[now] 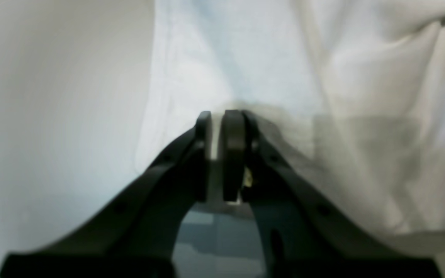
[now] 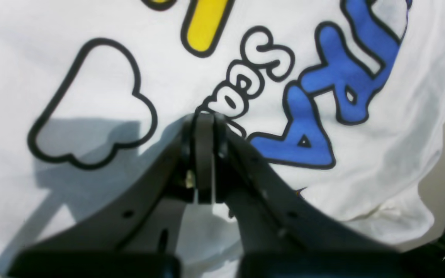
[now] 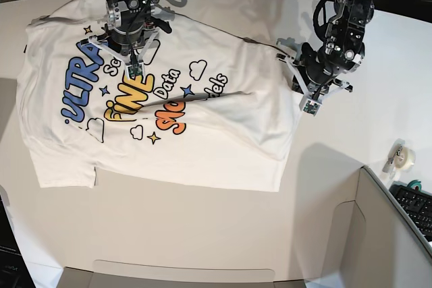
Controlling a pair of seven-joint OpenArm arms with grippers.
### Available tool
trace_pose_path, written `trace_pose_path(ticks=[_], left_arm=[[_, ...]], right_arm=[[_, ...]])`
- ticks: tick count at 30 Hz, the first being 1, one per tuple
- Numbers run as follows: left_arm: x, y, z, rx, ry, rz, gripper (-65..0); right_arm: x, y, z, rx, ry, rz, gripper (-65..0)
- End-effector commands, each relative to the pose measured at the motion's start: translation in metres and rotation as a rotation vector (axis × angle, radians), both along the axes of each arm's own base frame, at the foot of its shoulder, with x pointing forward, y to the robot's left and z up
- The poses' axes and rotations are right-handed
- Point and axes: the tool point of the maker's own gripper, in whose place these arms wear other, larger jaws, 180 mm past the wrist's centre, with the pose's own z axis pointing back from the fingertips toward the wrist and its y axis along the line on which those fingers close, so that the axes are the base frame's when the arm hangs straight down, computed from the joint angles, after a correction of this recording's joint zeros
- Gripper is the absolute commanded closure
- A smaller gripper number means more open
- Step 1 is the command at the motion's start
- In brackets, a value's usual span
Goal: Layout the t-shirt on the table in an organized manner, then fold the t-shirt properly
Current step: 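Pull the shirt with both grippers to straighten and flatten it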
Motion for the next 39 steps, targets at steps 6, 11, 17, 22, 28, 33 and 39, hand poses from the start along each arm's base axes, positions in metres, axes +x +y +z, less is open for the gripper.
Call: trace_pose_path(ticks=[6,11,17,22,28,33,39], left_arm=[[-0.018,0.012,0.002,0.046,0.031,-0.02,-5.8],[-0.031,0.012,-0.006,0.047,0.064,-0.022,-5.8],[-0.042,0.012,-0.012,0.047,0.088,-0.023,-5.7],[-0.055,0.012,-0.019,0.046,0.118,-0.024,-5.7],[-0.063,0.001,-0.009,0.029,0.101,-0.052,-5.7],[-0.076,-0.017,0.01,0.001,0.073,-0.095,-5.7],[-0.075,-0.018,0.01,0.0,0.069,-0.094,-5.7]], right_arm=[[0.006,-0.003,0.007,-0.015,-0.025,0.0,0.0],[0.01,-0.015,0.011,-0.073,-0.037,0.005,0.0],[0.013,-0.03,0.021,-0.181,-0.061,-0.003,0.0],[0.016,-0.038,0.027,-0.229,-0.075,-0.003,0.0],[0.021,-0.038,0.031,-0.232,-0.092,-0.007,0.0],[0.03,-0.034,0.037,-0.218,-0.119,-0.012,0.0],[0.036,-0.027,0.041,-0.199,-0.139,-0.016,0.0]])
